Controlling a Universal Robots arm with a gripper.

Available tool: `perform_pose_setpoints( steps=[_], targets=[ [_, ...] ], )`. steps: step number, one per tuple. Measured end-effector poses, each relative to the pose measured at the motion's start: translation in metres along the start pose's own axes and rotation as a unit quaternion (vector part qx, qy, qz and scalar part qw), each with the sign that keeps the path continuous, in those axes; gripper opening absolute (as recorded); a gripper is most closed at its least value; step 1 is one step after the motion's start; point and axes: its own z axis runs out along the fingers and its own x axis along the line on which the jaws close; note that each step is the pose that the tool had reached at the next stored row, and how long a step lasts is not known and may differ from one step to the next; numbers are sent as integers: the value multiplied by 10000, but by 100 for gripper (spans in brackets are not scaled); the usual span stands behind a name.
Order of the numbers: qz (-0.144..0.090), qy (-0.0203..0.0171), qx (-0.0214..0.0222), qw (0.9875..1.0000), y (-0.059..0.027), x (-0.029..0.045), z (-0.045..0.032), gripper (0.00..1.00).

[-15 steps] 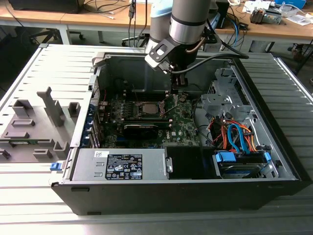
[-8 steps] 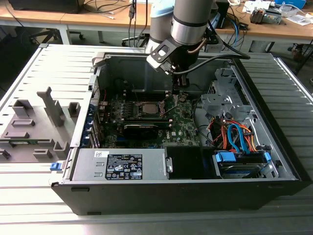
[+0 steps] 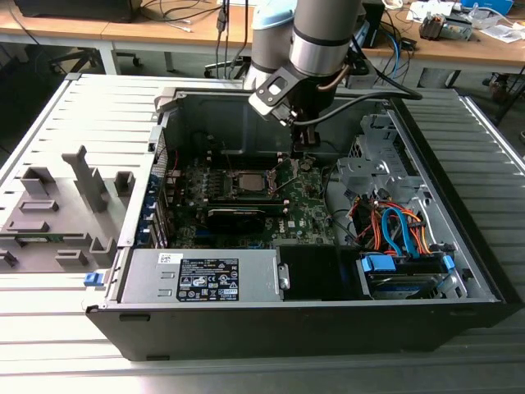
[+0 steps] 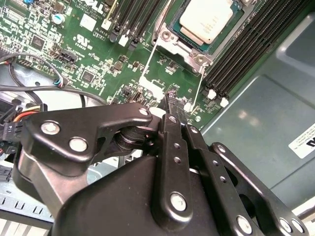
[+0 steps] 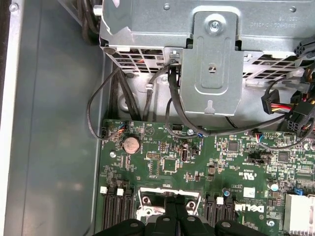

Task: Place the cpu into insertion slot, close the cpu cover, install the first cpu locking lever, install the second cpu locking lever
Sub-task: 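Close the cpu cover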

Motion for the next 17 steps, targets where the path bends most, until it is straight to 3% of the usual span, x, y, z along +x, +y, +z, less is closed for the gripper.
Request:
perform_pose_setpoints(
  steps=[17],
  targets=[
    [0,0,0,10000,59,-6,23,11]
  ],
)
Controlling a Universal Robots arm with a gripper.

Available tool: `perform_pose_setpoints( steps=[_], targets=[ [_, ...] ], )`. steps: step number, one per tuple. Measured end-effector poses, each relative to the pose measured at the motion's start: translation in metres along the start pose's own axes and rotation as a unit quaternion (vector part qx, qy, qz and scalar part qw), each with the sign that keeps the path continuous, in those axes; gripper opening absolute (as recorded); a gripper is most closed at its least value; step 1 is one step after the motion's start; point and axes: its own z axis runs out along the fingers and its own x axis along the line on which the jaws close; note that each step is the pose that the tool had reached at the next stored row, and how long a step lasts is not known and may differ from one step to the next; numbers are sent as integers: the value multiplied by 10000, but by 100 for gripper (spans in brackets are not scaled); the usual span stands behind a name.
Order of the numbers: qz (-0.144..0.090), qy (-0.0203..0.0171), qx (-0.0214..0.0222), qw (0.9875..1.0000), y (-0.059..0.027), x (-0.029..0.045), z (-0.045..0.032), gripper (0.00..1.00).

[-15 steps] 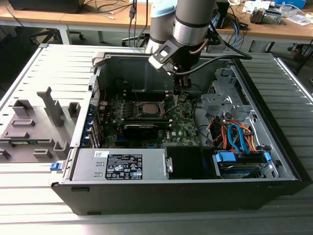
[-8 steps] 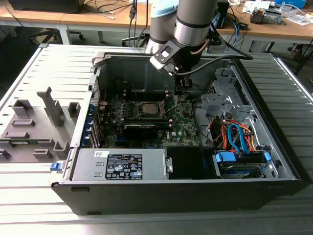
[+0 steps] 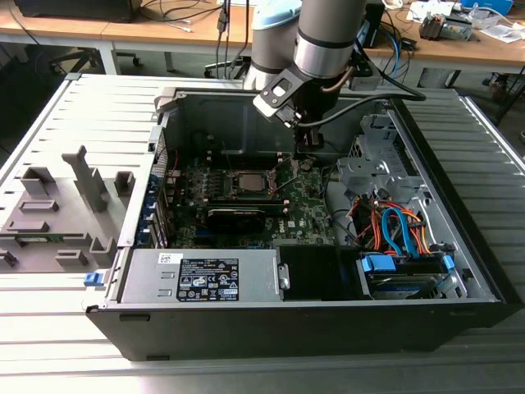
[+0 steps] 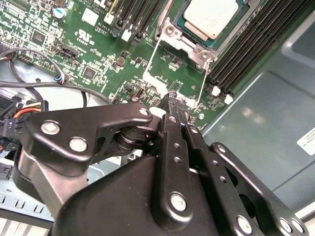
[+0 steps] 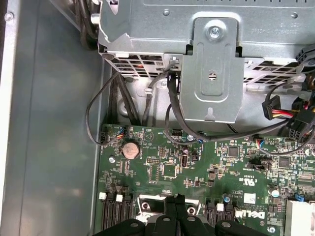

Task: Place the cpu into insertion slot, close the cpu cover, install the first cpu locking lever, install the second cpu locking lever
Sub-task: 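Close the cpu cover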

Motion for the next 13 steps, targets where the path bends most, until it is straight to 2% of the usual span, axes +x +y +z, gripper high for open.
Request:
perform_pose_setpoints(
  steps=[13],
  targets=[
    [0,0,0,10000,31,-3,13,11]
  ],
)
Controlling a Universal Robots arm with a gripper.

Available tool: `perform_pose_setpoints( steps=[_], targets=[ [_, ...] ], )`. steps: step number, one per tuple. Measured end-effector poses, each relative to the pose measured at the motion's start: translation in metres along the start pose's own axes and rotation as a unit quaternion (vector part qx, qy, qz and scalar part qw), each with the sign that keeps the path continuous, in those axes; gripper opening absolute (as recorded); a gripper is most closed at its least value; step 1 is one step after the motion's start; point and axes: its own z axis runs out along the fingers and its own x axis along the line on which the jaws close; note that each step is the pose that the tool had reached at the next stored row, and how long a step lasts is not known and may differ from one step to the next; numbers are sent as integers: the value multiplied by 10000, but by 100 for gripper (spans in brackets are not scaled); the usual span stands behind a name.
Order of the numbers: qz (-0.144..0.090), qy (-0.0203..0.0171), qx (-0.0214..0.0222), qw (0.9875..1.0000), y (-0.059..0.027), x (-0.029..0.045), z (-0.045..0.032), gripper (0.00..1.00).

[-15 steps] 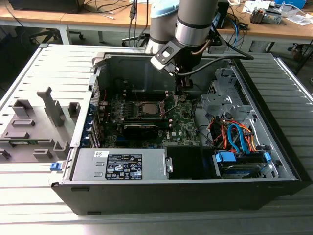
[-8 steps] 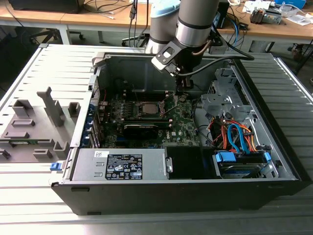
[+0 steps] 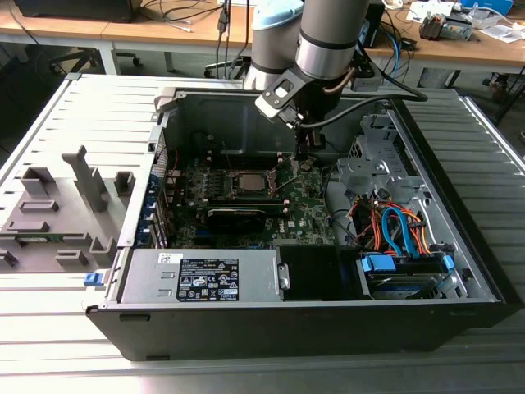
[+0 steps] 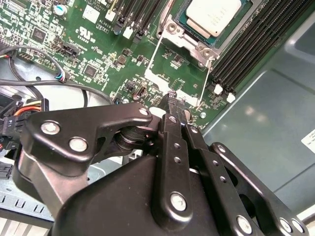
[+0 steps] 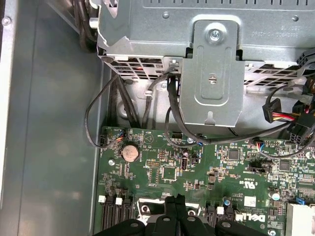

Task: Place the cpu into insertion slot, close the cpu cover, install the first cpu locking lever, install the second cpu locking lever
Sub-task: 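Close the cpu cover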

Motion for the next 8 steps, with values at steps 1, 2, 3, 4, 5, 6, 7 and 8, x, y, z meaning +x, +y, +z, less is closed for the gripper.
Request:
perform_pose_setpoints(
  steps=[1,2,3,4,5,6,7,8],
  targets=[
    [0,0,0,10000,2,0,1,11],
    [0,0,0,10000,7,-1,3,11],
    [0,0,0,10000,10,-1,3,11],
    [0,0,0,10000,13,-1,4,11],
    [0,0,0,10000,16,-2,5,11],
    [0,0,0,10000,19,-2,6,11],
    [0,0,0,10000,22,-2,7,11],
    [0,0,0,10000,24,-2,8,11]
  ],
)
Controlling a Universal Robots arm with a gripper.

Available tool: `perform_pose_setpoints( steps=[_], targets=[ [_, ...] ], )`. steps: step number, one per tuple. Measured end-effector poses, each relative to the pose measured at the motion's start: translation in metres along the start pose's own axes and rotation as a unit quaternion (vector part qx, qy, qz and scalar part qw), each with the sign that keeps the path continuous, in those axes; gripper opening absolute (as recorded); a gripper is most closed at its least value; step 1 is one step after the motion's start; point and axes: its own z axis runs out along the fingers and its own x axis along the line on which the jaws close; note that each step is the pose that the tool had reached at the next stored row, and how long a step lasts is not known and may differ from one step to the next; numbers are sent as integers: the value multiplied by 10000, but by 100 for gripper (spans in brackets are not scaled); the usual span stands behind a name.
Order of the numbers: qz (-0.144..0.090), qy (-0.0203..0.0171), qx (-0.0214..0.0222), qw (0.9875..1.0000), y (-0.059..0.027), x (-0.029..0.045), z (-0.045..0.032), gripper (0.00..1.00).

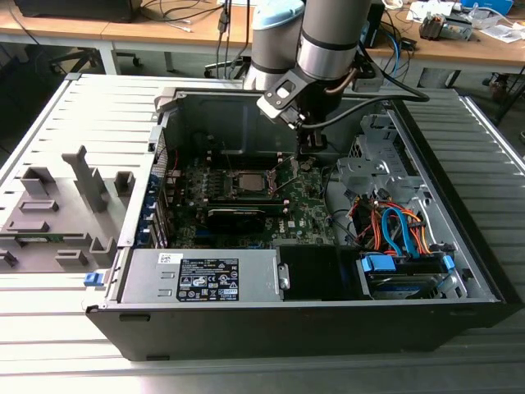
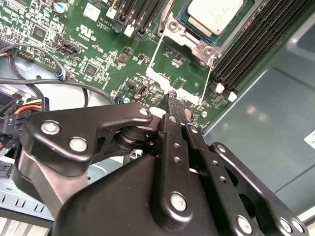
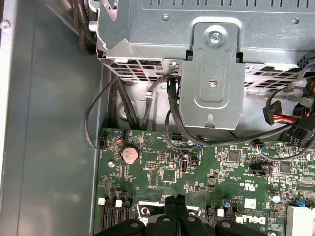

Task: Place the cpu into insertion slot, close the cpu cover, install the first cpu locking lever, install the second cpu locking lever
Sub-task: 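Close the cpu cover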

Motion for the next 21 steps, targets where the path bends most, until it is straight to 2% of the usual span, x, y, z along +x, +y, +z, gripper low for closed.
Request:
perform_pose_setpoints(
  steps=[21],
  targets=[
    [0,0,0,10000,129,-10,19,11]
  ],
)
